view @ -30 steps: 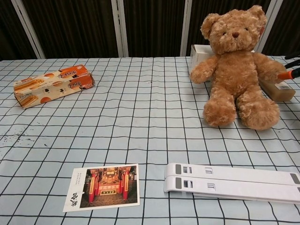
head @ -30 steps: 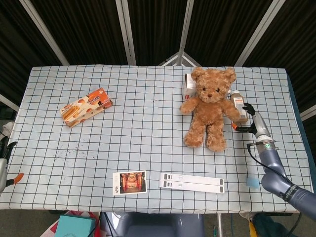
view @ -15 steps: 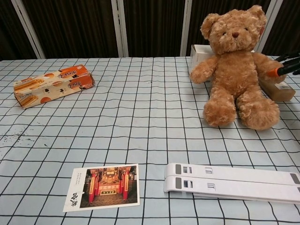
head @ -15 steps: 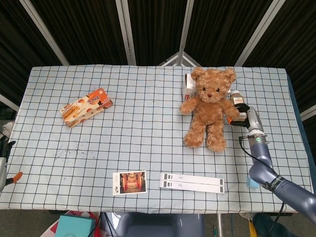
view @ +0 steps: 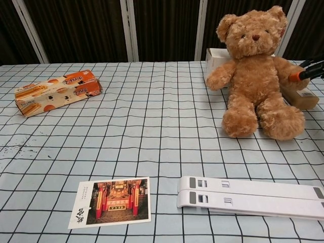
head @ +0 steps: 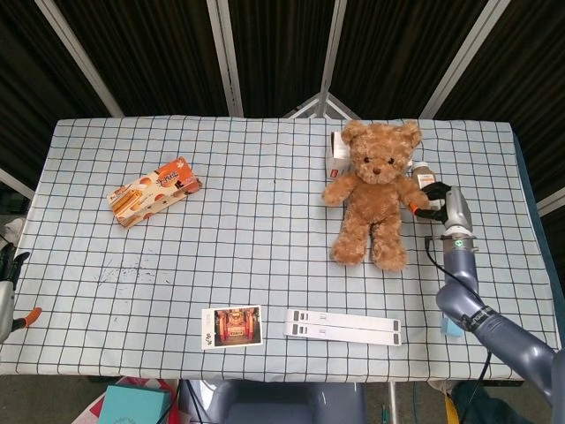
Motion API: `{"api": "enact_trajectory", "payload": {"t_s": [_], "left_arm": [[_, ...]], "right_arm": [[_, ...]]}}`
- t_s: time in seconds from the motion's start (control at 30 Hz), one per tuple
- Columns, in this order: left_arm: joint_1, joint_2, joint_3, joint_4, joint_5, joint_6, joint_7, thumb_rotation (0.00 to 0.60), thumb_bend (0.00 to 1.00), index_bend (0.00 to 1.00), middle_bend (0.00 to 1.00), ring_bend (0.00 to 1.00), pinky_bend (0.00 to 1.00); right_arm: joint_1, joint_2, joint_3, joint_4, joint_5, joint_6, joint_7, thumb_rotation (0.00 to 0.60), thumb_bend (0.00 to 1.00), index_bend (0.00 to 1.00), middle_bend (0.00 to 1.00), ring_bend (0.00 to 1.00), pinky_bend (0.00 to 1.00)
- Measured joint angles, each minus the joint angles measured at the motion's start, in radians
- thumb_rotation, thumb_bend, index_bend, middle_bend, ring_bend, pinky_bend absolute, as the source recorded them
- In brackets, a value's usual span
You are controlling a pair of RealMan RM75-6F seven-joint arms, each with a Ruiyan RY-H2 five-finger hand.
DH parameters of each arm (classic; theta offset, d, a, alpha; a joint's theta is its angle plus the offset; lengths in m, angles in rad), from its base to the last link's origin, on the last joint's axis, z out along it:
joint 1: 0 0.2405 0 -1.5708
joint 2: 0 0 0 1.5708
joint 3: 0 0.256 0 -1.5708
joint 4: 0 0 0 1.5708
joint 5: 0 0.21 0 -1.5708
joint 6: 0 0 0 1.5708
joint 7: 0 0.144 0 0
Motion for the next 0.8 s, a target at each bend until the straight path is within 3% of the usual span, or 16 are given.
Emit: {"api": "enact_trajectory", "payload": {"t_s": [0.43,0.8], "left_arm": [[-0.001,0.000,0.004,-0.002,0.001,0.004,0.000,0.600,0.24,0.13,0.00,0.00,0.03],[-0.005,-0.001,0.004,0.000,-0.004,0.001,0.001,0.600,0.24,0.13,0.00,0.00,0.03]], "right_arm": [[-0.013,-0.008,0.039,-0.012,-0.042,0.031,-0.026,0.600,0.29,0.52,0.53,0.36,0.00],[-0.019,-0.042,0.050,0.061,-0.034,-0.011,-0.046,0.600,0.29,0.53,0.53,0.37,0.00]]}}
